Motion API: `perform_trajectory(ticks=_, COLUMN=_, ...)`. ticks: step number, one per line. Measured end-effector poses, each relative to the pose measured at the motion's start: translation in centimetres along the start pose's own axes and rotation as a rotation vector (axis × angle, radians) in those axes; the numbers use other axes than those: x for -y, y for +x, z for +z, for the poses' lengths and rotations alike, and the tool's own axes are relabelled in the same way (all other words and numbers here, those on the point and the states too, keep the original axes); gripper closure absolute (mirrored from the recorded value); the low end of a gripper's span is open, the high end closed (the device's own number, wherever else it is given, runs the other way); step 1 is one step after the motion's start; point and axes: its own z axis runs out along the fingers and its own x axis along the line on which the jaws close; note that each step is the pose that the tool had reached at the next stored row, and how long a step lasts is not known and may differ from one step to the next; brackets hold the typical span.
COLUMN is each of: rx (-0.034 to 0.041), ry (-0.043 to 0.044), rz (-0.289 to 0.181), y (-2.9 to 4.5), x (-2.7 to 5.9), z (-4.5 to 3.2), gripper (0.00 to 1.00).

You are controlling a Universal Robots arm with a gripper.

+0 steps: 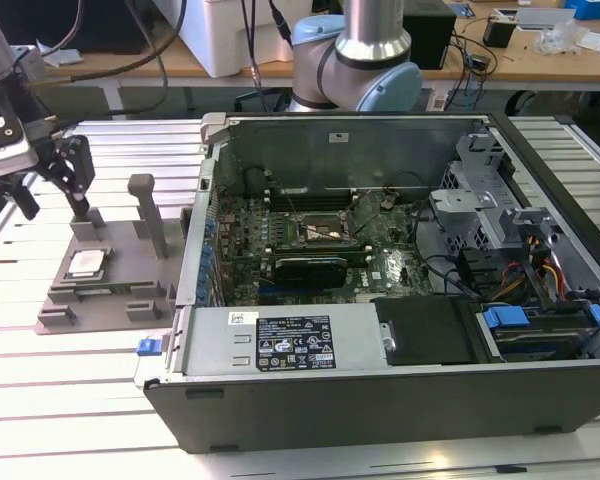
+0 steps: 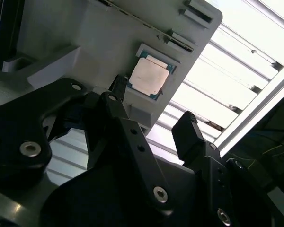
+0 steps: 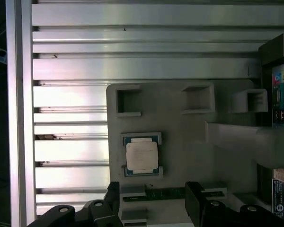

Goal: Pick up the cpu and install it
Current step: 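Pick up the cpu and move it towards the insertion slot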

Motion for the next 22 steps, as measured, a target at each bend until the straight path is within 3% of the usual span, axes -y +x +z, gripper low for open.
perform_trajectory(ticks=10, rx=0.0001, ry=0.0000, rz=0.000, y=0.06, x=-0.11, z=2.34, gripper=0.34)
perform_trajectory(ticks=22, rx=0.0000, ry=0.0000, rz=0.000, y=0.12, x=-0.15, z=4.20, gripper=0.34)
